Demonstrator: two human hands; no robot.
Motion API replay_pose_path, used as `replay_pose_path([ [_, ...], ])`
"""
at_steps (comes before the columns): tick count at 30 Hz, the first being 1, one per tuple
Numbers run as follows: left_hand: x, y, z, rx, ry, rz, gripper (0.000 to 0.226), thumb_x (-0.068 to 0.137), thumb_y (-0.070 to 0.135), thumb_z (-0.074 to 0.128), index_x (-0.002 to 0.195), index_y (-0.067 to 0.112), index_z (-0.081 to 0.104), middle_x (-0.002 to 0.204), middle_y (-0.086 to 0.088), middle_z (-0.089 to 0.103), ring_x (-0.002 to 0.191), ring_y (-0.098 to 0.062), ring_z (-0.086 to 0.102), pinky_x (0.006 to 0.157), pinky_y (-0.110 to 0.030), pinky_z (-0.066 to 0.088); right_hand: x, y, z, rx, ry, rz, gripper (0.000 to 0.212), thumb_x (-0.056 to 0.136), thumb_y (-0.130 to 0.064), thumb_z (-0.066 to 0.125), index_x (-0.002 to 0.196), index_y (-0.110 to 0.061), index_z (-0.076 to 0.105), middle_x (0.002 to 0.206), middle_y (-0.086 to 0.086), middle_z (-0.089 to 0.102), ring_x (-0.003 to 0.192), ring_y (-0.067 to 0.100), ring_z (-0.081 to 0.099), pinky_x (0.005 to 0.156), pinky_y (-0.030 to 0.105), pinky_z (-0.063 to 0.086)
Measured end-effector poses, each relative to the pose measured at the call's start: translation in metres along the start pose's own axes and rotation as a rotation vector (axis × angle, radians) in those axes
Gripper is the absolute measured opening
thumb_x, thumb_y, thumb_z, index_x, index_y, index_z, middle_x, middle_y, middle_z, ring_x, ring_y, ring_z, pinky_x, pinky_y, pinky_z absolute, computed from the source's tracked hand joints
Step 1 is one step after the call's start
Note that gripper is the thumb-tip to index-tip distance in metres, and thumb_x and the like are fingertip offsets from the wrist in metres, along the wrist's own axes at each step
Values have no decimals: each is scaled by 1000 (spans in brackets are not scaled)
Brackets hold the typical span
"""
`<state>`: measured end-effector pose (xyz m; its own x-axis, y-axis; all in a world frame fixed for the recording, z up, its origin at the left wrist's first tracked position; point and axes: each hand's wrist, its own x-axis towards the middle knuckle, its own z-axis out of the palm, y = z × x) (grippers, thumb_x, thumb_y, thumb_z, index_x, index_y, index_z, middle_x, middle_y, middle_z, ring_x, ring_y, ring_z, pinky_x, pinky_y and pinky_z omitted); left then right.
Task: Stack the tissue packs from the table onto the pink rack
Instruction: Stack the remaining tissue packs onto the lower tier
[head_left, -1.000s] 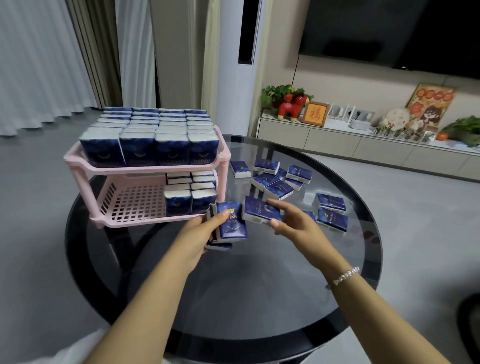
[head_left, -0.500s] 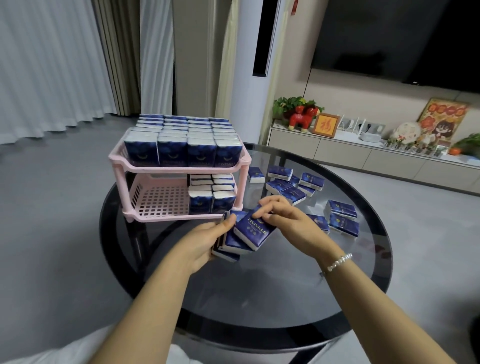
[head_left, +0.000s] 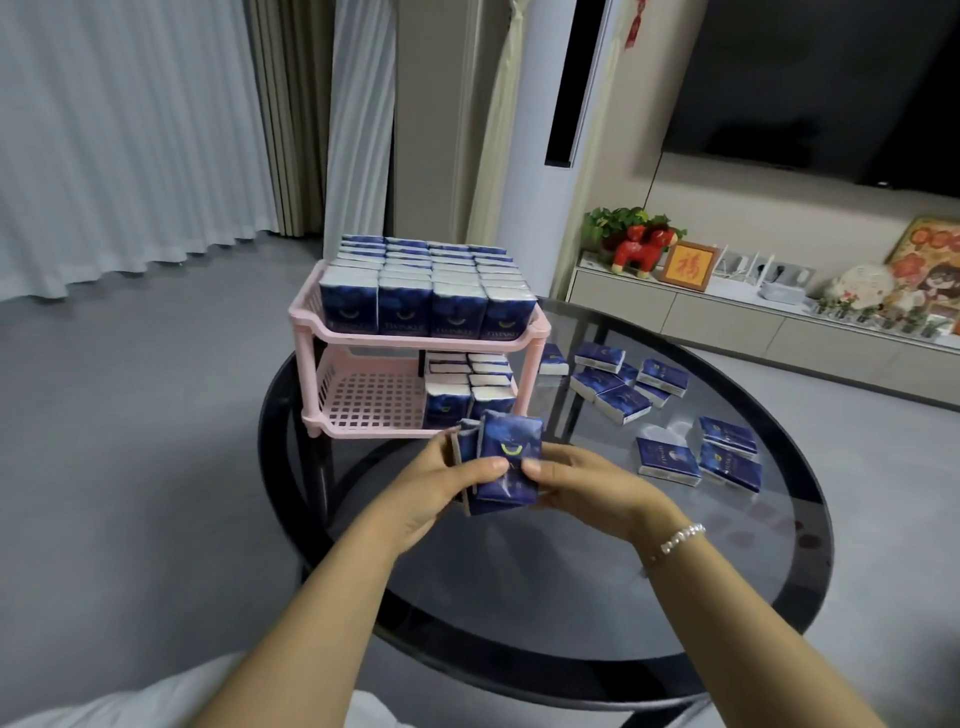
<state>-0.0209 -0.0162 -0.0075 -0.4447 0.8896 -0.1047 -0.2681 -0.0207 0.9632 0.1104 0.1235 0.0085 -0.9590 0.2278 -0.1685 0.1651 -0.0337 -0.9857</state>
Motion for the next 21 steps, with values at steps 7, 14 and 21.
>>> replay_pose_path([
  [7,-13,-5,-28,684,-148,-92,114,80,27,74,149,30,-16,156,12,10,140,-6,20,109,-19,24,7,13,9,-264,-60,-8,83,76,8,69,133,-41,35,133,-10,51,119,12,55,97,29,48],
  [14,-25,-11,-29,885,-122,-148,120,83,41,67,139,22,-37,158,7,-17,145,-8,1,105,-15,12,5,16,10,-653,-68,40,105,70,-15,81,142,-48,13,121,-29,46,99,5,55,85,18,48],
  [21,-25,-13,-21,922,-124,-88,111,89,40,61,140,25,-36,157,10,-22,146,-8,0,112,-23,11,14,3,4,-736,-127,99,105,73,-18,78,147,-43,8,135,-16,47,96,10,61,86,28,51],
])
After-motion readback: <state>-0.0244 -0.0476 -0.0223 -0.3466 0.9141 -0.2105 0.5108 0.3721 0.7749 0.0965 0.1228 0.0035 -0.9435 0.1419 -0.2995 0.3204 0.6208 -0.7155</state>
